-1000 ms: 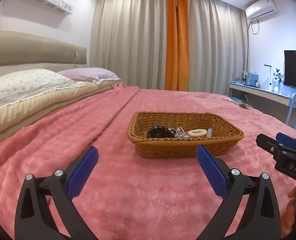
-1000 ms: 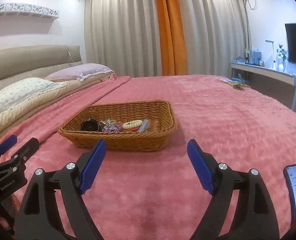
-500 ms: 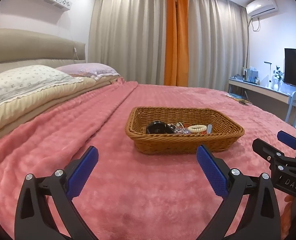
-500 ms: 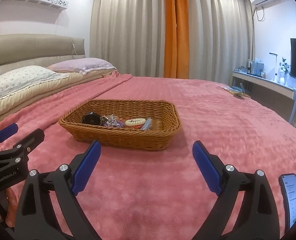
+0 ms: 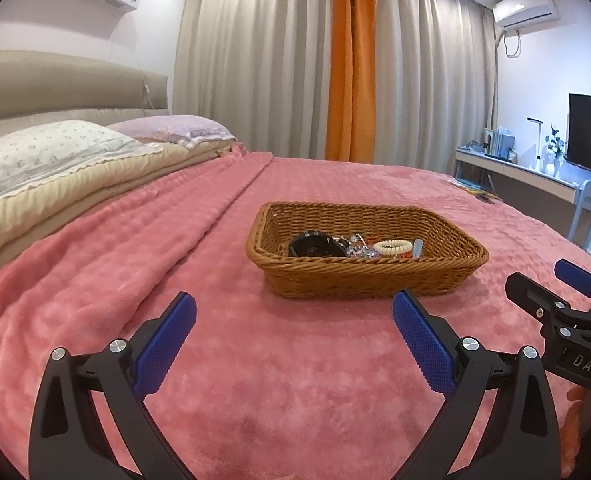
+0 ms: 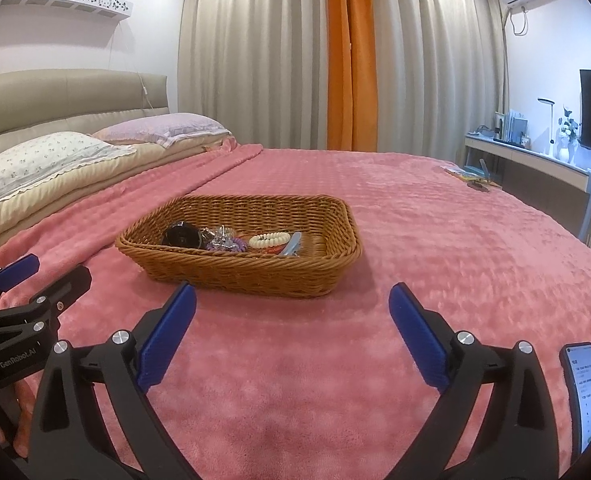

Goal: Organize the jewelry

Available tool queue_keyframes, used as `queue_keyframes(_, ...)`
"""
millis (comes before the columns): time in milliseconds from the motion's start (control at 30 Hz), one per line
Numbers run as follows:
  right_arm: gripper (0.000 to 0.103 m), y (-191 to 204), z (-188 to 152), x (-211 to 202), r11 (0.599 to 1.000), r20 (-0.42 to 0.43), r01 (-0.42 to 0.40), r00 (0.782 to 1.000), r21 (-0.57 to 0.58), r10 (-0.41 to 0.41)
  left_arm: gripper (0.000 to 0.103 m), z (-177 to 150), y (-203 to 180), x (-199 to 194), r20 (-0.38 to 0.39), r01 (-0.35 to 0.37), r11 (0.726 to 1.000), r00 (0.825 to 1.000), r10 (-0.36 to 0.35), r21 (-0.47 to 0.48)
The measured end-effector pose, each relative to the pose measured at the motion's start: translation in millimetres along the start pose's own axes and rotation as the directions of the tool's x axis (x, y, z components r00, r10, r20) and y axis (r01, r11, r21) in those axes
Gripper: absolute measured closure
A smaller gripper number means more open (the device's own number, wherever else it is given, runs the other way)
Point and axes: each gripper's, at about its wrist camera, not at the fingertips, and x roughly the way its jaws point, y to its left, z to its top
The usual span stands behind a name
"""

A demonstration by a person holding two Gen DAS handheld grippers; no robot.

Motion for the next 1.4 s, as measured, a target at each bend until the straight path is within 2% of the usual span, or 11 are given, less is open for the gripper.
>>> queue_keyframes(1400, 0.008, -1.8, 0.4, 1.7, 1.0, -0.006, -0.004, 1.0, 0.002, 0.004, 0.008, -1.4, -1.7, 0.3, -0.006, -0.004, 1.0, 1.0, 0.004, 0.006)
